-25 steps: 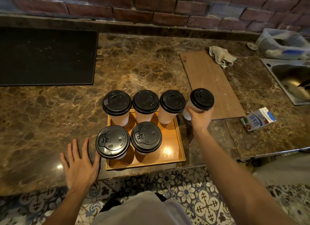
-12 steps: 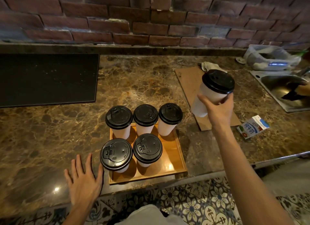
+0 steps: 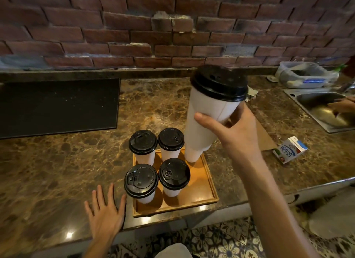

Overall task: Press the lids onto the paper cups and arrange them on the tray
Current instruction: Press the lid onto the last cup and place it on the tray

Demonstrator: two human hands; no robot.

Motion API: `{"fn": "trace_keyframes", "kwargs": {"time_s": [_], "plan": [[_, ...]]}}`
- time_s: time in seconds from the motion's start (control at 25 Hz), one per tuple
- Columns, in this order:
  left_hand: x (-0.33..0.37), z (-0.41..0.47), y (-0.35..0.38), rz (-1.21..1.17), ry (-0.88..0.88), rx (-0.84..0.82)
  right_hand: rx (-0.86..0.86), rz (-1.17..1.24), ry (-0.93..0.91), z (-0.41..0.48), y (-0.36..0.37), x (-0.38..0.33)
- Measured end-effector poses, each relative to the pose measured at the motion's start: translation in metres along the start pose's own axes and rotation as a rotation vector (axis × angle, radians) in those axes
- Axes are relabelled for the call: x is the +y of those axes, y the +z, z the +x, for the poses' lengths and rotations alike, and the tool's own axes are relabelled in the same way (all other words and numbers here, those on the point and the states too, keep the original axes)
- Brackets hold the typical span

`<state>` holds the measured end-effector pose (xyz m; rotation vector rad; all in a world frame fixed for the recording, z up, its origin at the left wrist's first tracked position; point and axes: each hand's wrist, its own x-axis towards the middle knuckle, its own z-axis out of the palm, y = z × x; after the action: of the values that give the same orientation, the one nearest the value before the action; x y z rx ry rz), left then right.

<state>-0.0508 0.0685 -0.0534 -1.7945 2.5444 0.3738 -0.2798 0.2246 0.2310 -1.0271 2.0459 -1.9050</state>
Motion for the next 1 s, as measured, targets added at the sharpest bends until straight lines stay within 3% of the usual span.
{"fn": "trace_keyframes", "kwargs": {"time_s": [0.24,0.36,0.44,0.56,0.64,0.76,0.88,1.0], "plan": [[-0.005,0.009,-0.016,-0.142,0.03,-0.197,-0.207,0.04,0.034,-0.039,0.034,-0.009],[-0.008,0.018,-0.063,-0.684,-0.107,-0.365,-0.246,0.04,0.024,-0.044,0.043,-0.015],[-0.006,0.016,-0.105,-1.021,-0.151,-0.247,-0.255,0.045,0.022,-0.043,0.046,-0.018],[0.005,0.0,-0.174,-1.232,0.074,0.037,-0.257,0.024,0.015,-0.042,0.049,-0.023],[0.021,-0.022,-0.215,-1.314,0.4,-0.006,-0.256,-0.005,0.006,-0.039,0.051,-0.028],[0.057,-0.054,-0.245,-1.139,0.724,-0.175,-0.259,-0.074,-0.017,-0.034,0.054,-0.036],[0.091,-0.066,-0.243,-1.103,0.753,-0.107,-0.261,-0.132,-0.044,-0.032,0.058,-0.044],[0.105,-0.068,-0.235,-1.244,0.689,-0.049,-0.267,-0.146,-0.053,-0.035,0.064,-0.047]]}}
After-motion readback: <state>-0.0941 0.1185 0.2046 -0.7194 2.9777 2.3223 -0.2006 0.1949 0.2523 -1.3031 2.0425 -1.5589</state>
